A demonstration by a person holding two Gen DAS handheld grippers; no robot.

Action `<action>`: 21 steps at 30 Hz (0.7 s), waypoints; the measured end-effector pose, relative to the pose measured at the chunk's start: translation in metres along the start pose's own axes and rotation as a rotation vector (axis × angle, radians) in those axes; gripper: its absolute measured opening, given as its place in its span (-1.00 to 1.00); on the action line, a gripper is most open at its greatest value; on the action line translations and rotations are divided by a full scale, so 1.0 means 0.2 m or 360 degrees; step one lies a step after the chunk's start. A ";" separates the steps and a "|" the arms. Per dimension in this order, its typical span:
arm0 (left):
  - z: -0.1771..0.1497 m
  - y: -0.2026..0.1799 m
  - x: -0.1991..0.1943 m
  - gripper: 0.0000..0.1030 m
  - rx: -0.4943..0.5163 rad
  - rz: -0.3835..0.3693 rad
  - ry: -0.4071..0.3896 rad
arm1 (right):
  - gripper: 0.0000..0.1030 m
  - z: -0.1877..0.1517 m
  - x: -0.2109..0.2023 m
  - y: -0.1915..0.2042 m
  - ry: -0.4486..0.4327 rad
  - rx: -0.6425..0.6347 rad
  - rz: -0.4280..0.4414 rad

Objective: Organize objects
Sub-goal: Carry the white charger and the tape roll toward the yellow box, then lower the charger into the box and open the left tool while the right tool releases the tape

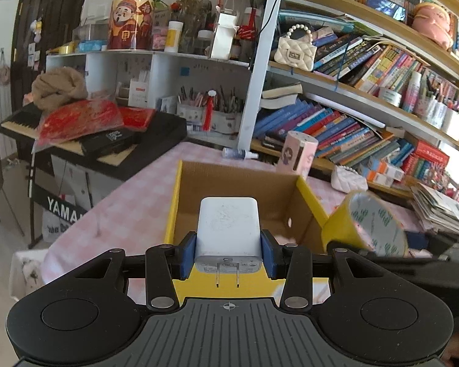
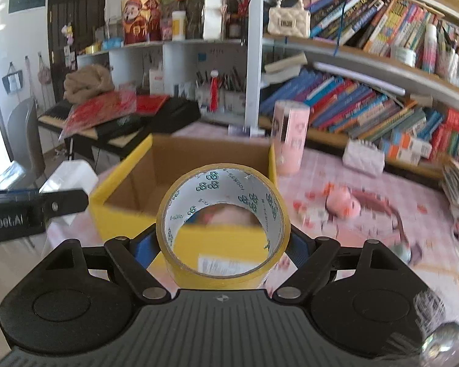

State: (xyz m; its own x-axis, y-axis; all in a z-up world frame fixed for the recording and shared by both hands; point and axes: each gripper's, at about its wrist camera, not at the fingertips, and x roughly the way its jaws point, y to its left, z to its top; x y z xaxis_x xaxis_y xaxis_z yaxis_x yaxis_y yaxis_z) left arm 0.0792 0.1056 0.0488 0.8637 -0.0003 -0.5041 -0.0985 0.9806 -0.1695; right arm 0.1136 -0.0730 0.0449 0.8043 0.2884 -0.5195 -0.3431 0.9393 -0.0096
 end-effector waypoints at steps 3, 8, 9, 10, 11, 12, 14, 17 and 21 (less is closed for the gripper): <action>0.06 -0.03 0.13 -0.20 0.0007 0.0012 0.0002 | 0.59 0.10 0.10 -0.05 -0.0036 0.0000 -0.0001; 0.13 -0.07 0.29 -0.20 0.0019 0.0024 0.0024 | 0.59 0.25 0.30 -0.12 -0.0058 -0.0012 0.0031; 0.14 -0.08 0.33 -0.20 0.0025 0.0033 0.0036 | 0.59 0.27 0.33 -0.13 -0.0059 -0.0018 0.0041; 0.14 -0.08 0.36 -0.20 0.0026 0.0046 0.0049 | 0.59 0.29 0.37 -0.14 -0.0058 -0.0023 0.0051; 0.15 -0.08 0.39 -0.20 0.0029 0.0058 0.0066 | 0.59 0.30 0.40 -0.15 -0.0054 -0.0033 0.0043; 0.15 -0.08 0.43 -0.20 0.0029 0.0074 0.0089 | 0.59 0.32 0.44 -0.15 -0.0052 -0.0039 0.0049; 0.15 -0.07 0.48 -0.20 0.0018 0.0093 0.0116 | 0.59 0.34 0.50 -0.17 -0.0041 -0.0028 0.0084; 0.15 -0.07 0.56 -0.20 0.0025 0.0120 0.0171 | 0.59 0.37 0.60 -0.17 -0.0031 -0.0048 0.0099; 0.12 -0.08 0.67 -0.20 0.0068 0.0153 0.0261 | 0.59 0.39 0.70 -0.16 0.0016 -0.0083 0.0159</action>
State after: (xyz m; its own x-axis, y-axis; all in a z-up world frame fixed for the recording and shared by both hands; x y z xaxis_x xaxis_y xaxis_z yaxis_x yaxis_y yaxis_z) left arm 0.2084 0.0948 0.0046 0.7588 0.0651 -0.6480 -0.1526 0.9851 -0.0797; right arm 0.2755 -0.0471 0.0386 0.7602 0.3778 -0.5286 -0.4460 0.8950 -0.0017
